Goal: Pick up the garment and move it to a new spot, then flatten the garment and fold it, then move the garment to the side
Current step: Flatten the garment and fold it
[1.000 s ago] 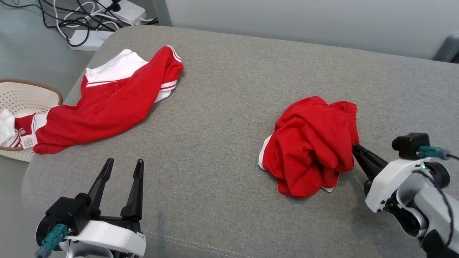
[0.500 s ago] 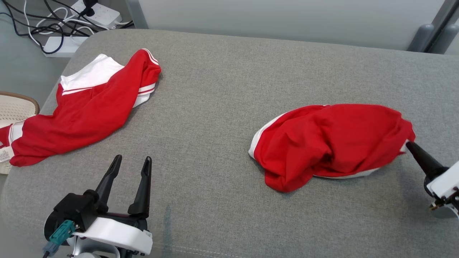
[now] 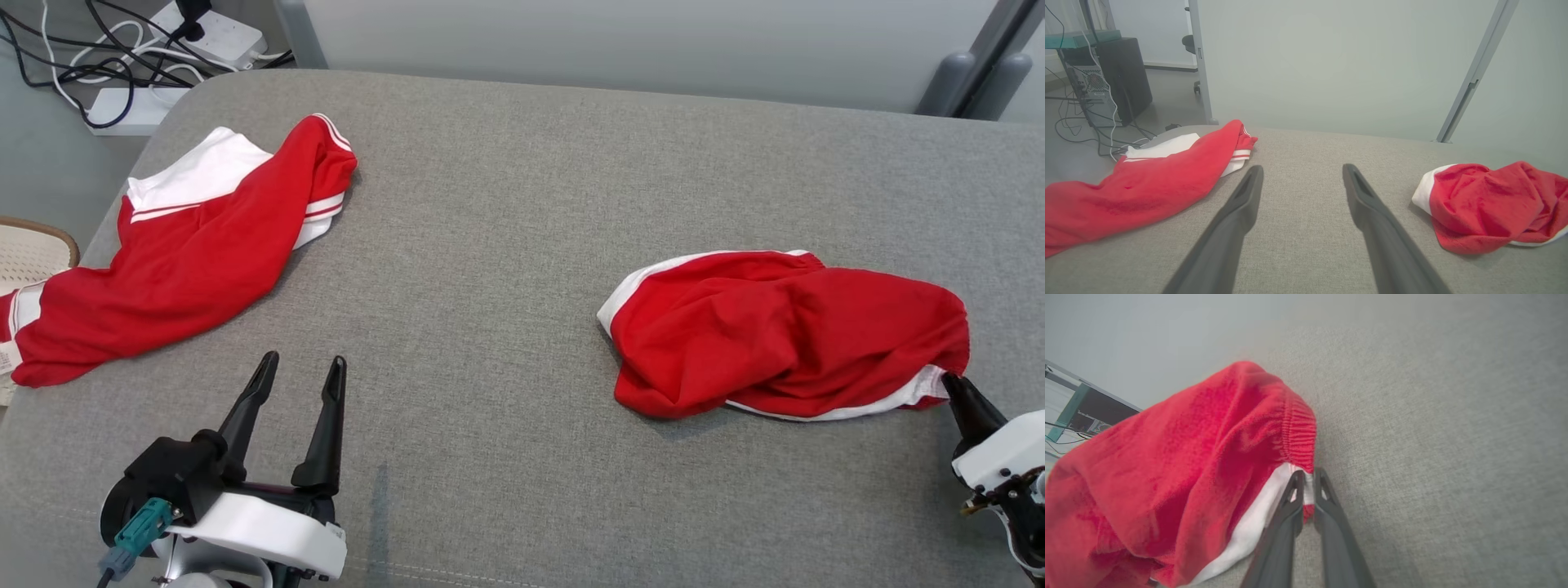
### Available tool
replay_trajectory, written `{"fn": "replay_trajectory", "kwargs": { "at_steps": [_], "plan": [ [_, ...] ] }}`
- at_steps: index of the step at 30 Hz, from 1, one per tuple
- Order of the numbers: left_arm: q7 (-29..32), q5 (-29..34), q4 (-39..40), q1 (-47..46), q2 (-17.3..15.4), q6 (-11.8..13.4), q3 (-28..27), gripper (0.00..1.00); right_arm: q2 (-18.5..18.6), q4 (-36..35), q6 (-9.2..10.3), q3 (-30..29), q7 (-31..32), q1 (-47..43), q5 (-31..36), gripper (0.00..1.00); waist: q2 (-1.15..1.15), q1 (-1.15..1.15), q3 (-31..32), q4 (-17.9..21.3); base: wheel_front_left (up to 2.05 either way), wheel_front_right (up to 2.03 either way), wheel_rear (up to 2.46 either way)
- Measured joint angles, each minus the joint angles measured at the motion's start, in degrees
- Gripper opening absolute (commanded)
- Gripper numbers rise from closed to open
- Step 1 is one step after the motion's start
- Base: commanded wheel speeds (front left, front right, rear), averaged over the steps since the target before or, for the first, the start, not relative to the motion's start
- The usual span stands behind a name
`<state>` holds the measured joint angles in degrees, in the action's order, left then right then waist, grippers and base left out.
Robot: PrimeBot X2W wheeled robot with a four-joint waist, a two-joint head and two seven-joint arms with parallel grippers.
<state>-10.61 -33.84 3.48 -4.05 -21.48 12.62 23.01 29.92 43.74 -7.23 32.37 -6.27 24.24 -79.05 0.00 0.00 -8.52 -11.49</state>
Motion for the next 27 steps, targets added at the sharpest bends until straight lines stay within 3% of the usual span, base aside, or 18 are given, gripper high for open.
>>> {"fn": "replay_trajectory", "kwargs": {
  "at_steps": [8, 11, 15, 21, 27],
  "plan": [
    [0.1, 0.0, 0.6, 0.1, -1.2, 0.4, -0.6, 1.0, 1.1, -2.8, 0.0, -0.6, -7.0, 0.9, 6.6, 1.0, 0.0, 0.0, 1.3, 1.2, 0.0, 0.0, 0.0],
    [0.1, -0.1, 1.3, 0.2, -1.6, 0.8, -1.2, 1.0, 1.4, -4.8, 0.0, -3.0, -7.5, 0.8, 9.6, 1.0, 0.0, 0.0, 1.9, 1.9, 0.0, 0.0, 0.0],
    [0.5, -0.1, 2.1, 0.9, -2.8, 1.7, -2.1, 1.0, 0.7, -11.0, 0.0, -9.8, -8.0, -1.3, 18.3, 1.0, 0.0, 0.0, 2.5, 3.6, 0.0, 0.0, 0.0],
    [1.1, -0.1, 3.5, 1.5, -3.4, 2.6, -2.7, 1.0, -4.4, -22.9, 0.0, -16.8, -8.0, -9.3, 37.7, 1.0, 0.0, 0.0, 3.1, 5.6, 0.0, 0.0, 0.0],
    [1.5, -0.1, 3.9, 1.6, -3.6, 3.1, -2.7, 1.0, -12.0, -33.4, 0.0, -22.8, -8.0, -19.3, 51.1, 1.0, 0.0, 0.0, 3.5, 6.3, 0.0, 0.0, 0.0]
  ]
}}
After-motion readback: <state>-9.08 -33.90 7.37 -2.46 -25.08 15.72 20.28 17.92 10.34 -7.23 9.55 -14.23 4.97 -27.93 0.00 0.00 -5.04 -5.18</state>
